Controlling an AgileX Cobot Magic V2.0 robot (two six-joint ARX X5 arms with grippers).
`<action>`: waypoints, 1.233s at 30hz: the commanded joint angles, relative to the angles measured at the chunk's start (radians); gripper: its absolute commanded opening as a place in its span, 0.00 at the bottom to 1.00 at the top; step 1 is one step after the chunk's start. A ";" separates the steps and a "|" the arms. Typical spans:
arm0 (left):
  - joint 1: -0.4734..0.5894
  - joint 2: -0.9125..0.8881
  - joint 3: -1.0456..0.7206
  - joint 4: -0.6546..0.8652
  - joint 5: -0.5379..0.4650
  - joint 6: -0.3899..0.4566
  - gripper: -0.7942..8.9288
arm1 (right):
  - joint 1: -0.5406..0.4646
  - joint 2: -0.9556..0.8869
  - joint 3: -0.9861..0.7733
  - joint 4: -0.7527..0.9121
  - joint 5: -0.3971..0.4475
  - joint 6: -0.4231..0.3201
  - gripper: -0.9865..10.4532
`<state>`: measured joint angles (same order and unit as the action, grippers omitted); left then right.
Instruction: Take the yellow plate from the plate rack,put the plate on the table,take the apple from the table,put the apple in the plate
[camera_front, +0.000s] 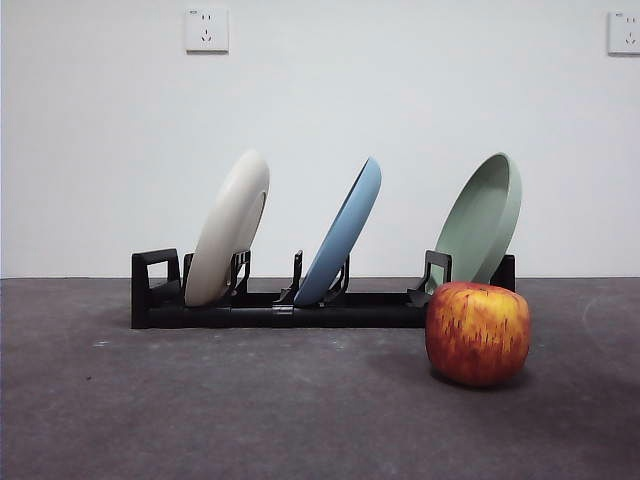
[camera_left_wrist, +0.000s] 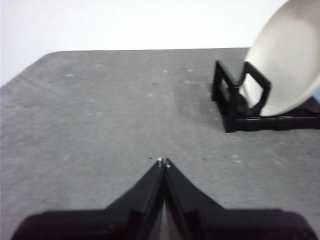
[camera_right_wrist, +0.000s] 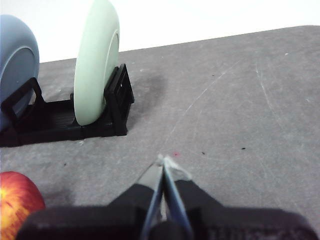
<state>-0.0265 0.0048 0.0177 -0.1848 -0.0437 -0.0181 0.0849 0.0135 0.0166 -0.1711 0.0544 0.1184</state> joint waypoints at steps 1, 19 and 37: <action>0.002 -0.001 -0.014 0.031 0.031 -0.048 0.08 | 0.002 0.000 -0.010 0.005 -0.002 0.112 0.09; 0.002 0.067 0.117 0.041 0.101 -0.245 0.08 | 0.002 0.084 0.134 0.011 -0.004 0.304 0.08; 0.002 0.735 0.665 -0.056 0.294 -0.163 0.08 | 0.002 0.684 0.605 -0.042 -0.268 0.186 0.09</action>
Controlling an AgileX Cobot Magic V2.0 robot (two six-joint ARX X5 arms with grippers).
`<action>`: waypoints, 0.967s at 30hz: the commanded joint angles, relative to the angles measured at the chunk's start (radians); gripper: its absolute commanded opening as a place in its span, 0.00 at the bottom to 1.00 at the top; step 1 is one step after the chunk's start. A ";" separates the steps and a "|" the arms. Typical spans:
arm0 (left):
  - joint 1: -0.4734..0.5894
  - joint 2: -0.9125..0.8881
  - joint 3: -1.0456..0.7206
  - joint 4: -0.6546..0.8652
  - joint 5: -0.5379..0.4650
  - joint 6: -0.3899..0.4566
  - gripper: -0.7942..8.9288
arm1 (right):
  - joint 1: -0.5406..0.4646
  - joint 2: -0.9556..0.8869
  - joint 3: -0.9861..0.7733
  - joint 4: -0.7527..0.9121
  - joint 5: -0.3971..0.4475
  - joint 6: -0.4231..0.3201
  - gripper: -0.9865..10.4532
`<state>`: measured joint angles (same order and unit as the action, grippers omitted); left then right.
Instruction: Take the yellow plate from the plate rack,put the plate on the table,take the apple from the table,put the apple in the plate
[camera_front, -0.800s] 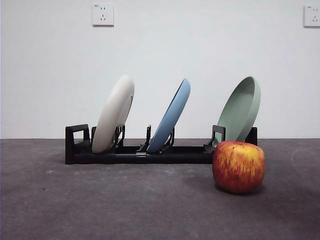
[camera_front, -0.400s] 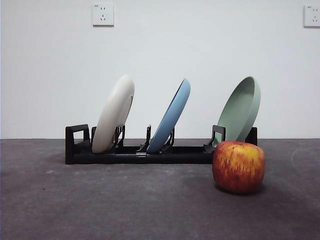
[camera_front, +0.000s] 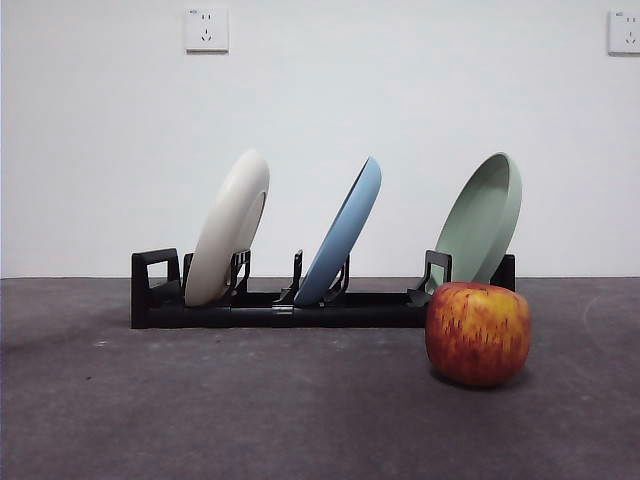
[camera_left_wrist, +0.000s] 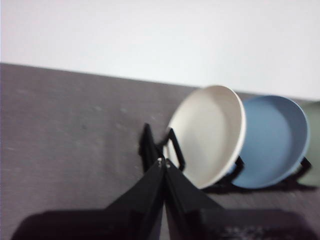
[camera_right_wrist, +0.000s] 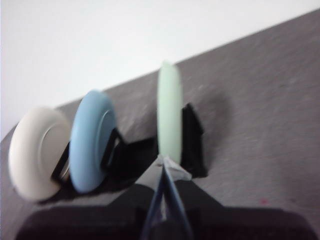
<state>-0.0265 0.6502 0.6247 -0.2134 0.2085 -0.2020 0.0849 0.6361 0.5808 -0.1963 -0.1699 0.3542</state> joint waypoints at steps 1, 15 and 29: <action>0.002 0.137 0.094 -0.046 0.067 0.023 0.08 | 0.002 0.097 0.068 -0.034 -0.068 -0.071 0.09; -0.029 0.660 0.505 -0.164 0.318 0.030 0.41 | 0.002 0.393 0.311 -0.208 -0.277 -0.154 0.37; -0.211 1.148 1.038 -0.360 0.315 0.045 0.44 | 0.002 0.398 0.313 -0.204 -0.276 -0.154 0.36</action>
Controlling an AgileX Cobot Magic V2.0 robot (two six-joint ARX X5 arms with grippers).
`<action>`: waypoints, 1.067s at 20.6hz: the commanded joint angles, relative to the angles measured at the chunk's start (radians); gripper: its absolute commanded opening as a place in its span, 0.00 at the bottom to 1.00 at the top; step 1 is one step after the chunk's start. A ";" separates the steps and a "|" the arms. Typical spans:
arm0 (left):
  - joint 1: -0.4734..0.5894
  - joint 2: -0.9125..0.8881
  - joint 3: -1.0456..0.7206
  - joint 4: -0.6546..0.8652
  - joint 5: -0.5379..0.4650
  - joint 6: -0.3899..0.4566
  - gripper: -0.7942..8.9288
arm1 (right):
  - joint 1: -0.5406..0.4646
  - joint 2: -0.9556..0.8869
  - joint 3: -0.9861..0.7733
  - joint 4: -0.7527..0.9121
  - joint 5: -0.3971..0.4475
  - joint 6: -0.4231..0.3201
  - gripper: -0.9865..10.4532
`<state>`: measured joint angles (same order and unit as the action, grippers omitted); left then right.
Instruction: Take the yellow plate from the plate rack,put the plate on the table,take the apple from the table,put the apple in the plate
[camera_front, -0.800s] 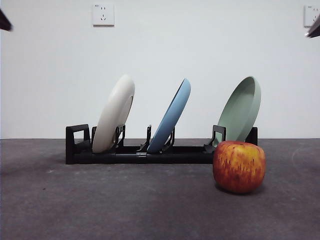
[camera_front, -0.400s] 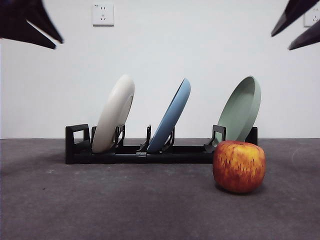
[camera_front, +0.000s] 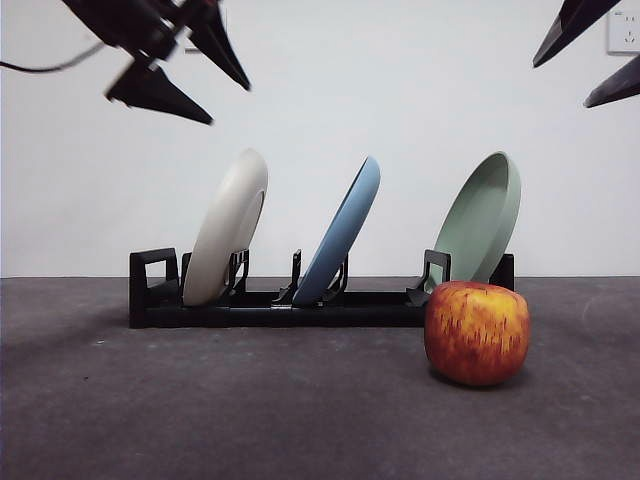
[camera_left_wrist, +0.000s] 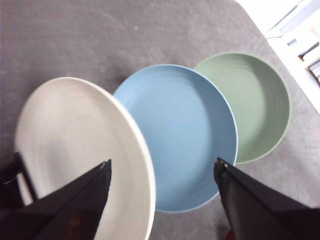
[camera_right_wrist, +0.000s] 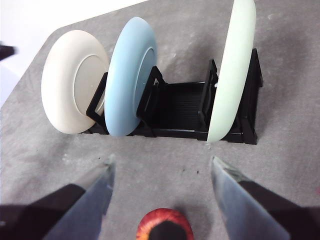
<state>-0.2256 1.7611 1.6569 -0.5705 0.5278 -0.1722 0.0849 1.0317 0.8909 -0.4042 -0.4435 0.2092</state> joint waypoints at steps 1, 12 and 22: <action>-0.021 0.058 0.006 0.005 -0.010 0.016 0.44 | 0.002 0.002 0.003 0.003 -0.002 -0.010 0.36; -0.051 0.117 0.006 0.028 -0.073 0.020 0.07 | 0.002 0.003 0.003 0.003 0.005 -0.010 0.36; -0.078 0.037 0.132 -0.163 0.027 0.102 0.07 | 0.002 0.002 0.003 0.002 0.004 -0.009 0.36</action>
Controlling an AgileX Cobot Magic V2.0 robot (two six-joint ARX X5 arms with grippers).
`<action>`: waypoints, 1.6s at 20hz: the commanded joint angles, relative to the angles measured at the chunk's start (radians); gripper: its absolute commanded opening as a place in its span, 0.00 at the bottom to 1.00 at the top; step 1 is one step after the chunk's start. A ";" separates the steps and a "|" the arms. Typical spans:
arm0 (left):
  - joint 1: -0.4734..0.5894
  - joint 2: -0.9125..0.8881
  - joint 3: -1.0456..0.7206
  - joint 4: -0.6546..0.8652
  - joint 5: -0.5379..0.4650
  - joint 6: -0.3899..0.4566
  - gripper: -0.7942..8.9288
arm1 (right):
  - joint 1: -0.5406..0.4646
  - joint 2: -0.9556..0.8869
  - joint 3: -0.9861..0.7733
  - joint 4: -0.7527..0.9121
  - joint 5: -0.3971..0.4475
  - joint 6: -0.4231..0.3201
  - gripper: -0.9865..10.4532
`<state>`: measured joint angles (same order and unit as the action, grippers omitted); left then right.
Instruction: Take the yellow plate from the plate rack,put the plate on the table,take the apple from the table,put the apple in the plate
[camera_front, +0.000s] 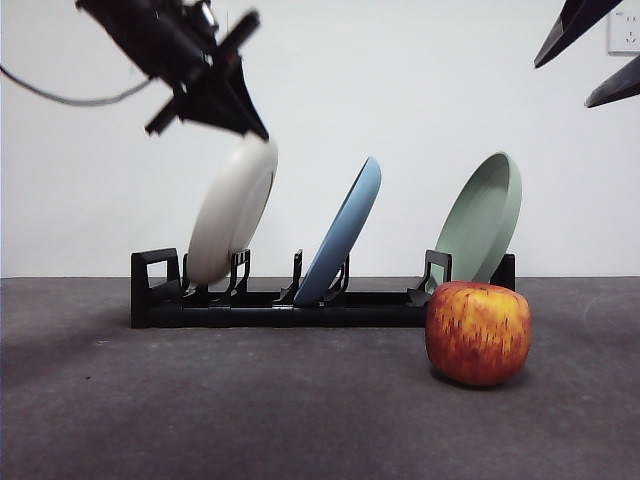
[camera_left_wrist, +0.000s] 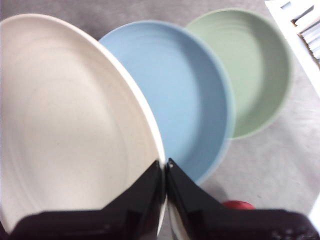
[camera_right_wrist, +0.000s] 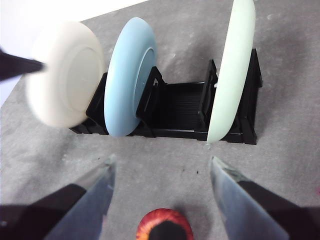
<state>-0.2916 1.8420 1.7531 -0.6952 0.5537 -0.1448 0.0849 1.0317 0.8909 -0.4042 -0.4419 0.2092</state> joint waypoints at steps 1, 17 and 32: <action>-0.024 -0.068 0.055 -0.075 0.001 0.104 0.07 | 0.002 0.002 0.003 0.003 0.003 -0.009 0.36; -0.503 -0.523 0.055 -0.631 -0.532 0.281 0.07 | 0.002 0.002 0.003 -0.001 0.003 -0.009 0.36; -0.659 -0.286 -0.596 -0.044 -0.630 0.180 0.07 | 0.002 0.002 0.003 0.029 0.006 -0.008 0.36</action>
<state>-0.9485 1.5364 1.1637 -0.7525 -0.0723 0.0330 0.0849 1.0321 0.8909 -0.3859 -0.4377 0.2089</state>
